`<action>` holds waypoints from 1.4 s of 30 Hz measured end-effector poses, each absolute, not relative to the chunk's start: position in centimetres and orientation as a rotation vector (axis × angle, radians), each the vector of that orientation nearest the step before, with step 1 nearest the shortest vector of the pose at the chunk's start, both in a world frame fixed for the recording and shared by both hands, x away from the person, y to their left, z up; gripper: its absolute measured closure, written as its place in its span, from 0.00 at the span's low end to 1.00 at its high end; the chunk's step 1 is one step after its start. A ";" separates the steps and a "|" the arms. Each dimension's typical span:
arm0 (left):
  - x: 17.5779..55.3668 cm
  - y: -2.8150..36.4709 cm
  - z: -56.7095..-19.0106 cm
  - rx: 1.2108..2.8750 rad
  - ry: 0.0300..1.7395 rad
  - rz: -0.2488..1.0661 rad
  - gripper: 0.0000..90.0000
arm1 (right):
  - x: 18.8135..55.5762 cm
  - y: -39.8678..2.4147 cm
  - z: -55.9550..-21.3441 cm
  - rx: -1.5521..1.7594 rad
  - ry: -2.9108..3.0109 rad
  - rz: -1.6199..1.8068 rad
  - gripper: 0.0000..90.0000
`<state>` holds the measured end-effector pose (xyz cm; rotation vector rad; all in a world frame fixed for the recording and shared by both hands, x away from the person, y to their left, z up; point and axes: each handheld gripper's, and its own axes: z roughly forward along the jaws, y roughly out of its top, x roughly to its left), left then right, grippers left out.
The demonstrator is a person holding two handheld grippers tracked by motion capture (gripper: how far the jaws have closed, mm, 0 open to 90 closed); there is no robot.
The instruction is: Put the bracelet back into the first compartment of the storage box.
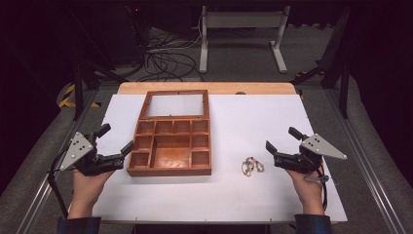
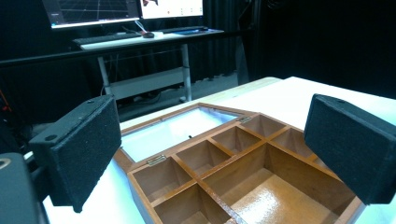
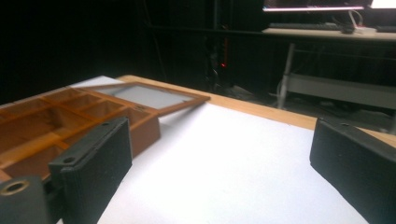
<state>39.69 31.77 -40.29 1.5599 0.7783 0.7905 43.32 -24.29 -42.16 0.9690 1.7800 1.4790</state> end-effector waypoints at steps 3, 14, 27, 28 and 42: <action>39.7 31.9 -40.2 1.550 0.782 0.784 0.05 | 43.6 -24.2 -42.4 0.999 1.817 1.454 0.09; 39.7 31.8 -40.3 1.559 0.786 0.775 0.06 | 44.3 -23.4 -43.6 1.034 1.976 1.332 0.25; 39.8 31.9 -40.4 1.570 0.792 0.772 0.06 | 45.1 -22.0 -45.4 1.074 2.186 1.223 0.40; 39.8 31.9 -40.4 1.571 0.791 0.771 0.06 | 45.1 -22.0 -45.4 1.074 2.186 1.223 0.40; 39.8 31.9 -40.4 1.574 0.798 0.770 0.06 | 45.3 -20.7 -47.0 1.126 2.271 1.159 0.43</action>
